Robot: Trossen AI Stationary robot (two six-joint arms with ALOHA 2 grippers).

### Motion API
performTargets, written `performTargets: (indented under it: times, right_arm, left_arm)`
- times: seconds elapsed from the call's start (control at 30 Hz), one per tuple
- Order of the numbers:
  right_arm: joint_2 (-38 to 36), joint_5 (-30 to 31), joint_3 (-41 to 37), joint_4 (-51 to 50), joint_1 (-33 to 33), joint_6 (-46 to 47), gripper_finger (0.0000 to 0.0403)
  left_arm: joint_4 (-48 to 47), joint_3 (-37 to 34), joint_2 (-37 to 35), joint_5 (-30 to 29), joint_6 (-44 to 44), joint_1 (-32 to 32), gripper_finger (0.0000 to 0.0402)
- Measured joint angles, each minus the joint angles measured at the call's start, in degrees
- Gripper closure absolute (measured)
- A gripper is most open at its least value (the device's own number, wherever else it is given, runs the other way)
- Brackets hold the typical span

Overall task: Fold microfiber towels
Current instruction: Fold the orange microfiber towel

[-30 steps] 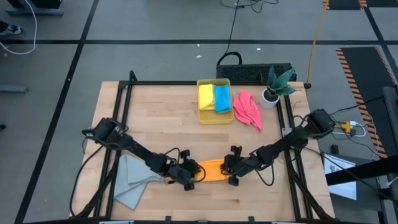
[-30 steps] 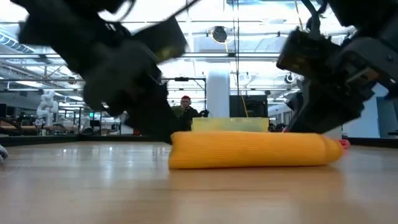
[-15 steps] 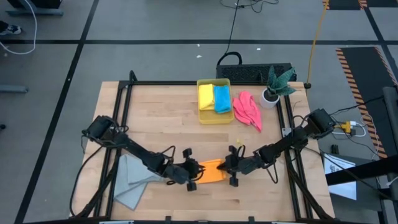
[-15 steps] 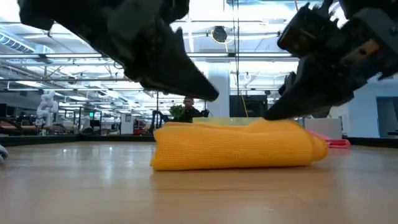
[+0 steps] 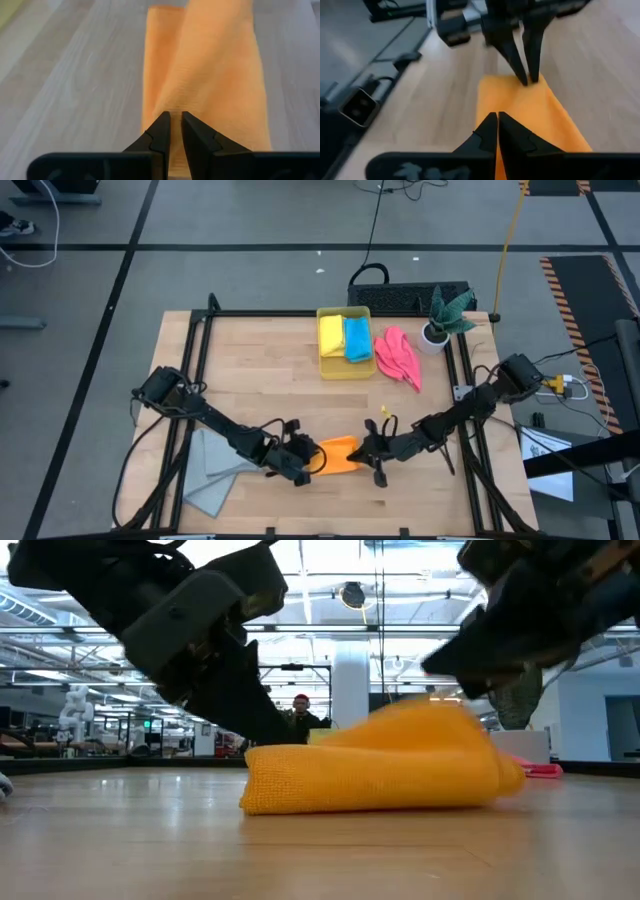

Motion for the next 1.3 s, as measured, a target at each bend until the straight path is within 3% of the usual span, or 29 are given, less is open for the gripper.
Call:
performTargets:
  times: [0.3, 0.53, 0.63, 0.77, 1.03, 1.3]
  right_arm:
    - [-5.4, 0.1, 0.1, -0.1, 1.5, -3.2, 0.0397]
    - [1.7, 0.1, 0.1, 0.1, -0.9, 0.1, 0.0397]
    - [5.0, 0.1, 0.0, -0.1, -2.4, 1.5, 0.0397]
    - [7.7, 0.0, 0.0, -0.4, -4.0, 1.9, 0.0397]
    - [7.6, 0.0, 0.1, -5.1, -4.6, 2.1, 0.0397]
    - [-3.4, 5.9, 0.0, -16.9, -4.5, -0.5, 0.0397]
  left_arm:
    - [-1.0, 0.0, 0.0, -3.8, -0.4, 0.0, 0.035]
    - [-0.7, 0.1, -0.9, -9.8, -1.3, -0.2, 0.035]
    - [1.3, 0.1, -0.9, -9.2, 0.1, -1.1, 0.035]
    - [1.2, 0.1, -0.3, -2.2, 1.9, -1.0, 0.035]
    - [-5.0, 0.2, 2.6, -2.3, -4.3, -0.6, 0.035]
    - [-2.3, 0.1, 2.2, -1.6, -3.5, -1.8, 0.035]
